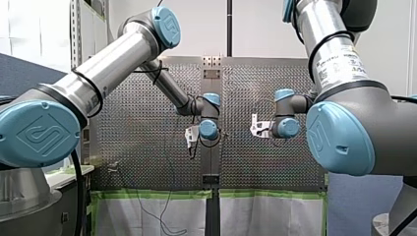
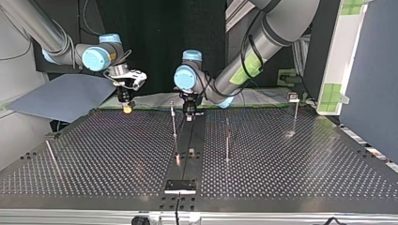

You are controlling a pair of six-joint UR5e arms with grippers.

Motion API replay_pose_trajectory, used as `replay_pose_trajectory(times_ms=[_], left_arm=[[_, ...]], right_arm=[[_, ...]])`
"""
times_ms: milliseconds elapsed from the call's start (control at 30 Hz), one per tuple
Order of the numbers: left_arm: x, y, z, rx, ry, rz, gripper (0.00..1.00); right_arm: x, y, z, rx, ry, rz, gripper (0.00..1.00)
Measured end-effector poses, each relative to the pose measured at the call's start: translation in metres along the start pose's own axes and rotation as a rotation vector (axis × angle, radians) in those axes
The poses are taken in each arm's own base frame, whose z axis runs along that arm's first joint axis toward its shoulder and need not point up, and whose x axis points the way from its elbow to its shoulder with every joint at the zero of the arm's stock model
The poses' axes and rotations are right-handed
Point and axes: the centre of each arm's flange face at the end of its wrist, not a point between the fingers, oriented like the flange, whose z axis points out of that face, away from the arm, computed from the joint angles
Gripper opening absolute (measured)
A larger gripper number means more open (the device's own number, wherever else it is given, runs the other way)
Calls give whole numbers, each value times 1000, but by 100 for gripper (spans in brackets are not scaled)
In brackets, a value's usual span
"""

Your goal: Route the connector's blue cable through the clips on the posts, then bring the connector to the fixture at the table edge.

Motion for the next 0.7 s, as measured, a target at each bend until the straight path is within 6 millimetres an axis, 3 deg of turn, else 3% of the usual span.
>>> replay_pose_trajectory(times_ms=[367,533,700], left_arm=[[0,-1,7,12,1,0,0],[11,-2,14,2,24,21,0],[5,-4,21,-3,12,18,0]], right_arm=[[7,3,10,7,21,4,0],[-4,3,16,18,4,4,0],[-13,3,23,28,-5,5,0]])
